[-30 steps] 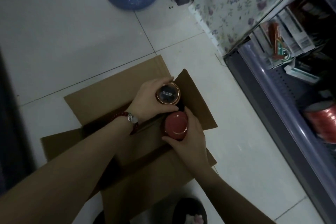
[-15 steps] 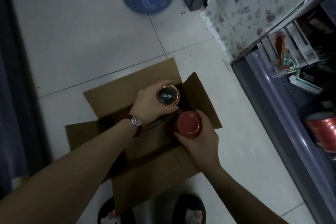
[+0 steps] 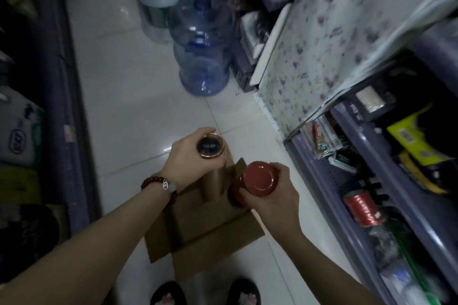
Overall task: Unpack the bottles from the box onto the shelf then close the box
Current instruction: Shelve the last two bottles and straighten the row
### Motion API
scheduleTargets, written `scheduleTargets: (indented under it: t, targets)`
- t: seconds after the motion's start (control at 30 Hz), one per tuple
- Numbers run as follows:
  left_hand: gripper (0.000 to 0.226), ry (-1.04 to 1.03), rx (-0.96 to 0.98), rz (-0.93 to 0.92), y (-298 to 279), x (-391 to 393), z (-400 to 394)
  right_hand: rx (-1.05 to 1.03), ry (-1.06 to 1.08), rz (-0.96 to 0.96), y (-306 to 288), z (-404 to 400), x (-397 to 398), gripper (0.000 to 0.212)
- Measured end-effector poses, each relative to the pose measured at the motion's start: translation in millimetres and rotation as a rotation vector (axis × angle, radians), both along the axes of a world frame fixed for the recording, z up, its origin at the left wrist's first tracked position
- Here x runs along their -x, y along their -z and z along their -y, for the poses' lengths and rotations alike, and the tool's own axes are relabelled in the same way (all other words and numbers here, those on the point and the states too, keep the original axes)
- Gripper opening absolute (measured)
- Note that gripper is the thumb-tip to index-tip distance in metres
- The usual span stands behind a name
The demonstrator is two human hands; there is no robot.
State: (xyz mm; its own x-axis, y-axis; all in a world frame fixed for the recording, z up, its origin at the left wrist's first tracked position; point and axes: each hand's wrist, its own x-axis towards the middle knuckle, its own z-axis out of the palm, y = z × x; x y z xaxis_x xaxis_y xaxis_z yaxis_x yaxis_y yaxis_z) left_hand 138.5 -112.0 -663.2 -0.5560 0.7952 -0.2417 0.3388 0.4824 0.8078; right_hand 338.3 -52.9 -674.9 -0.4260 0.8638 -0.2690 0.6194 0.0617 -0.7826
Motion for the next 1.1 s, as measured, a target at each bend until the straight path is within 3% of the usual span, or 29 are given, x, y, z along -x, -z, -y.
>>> scheduleTargets:
  t: [0.4,0.6,0.8,0.97,1.1]
  targets:
    - [0.067,0.159,-0.219,0.044,-285.1,-14.6,-55.4,-0.266,0.189,-0.119,-283.3,-27.9,-19.9,0.066]
    - [0.057,0.246,-0.396,0.114,-421.1,-37.3,-76.9,-0.394,0.255,-0.214,-421.3,-46.1,-29.3,0.094]
    - [0.056,0.28,-0.565,0.164,-546.1,-65.9,-100.8,-0.48,0.318,-0.375,-551.0,-60.6,-50.8,0.097]
    - [0.048,0.363,-0.675,0.135,-638.0,-95.3,-122.6,-0.514,0.362,-0.513,-634.7,-72.3,-80.0,0.069]
    - [0.051,0.41,-0.756,0.144,-701.4,-124.6,-134.9,-0.543,0.417,-0.6,-691.4,-85.8,-107.2,0.077]
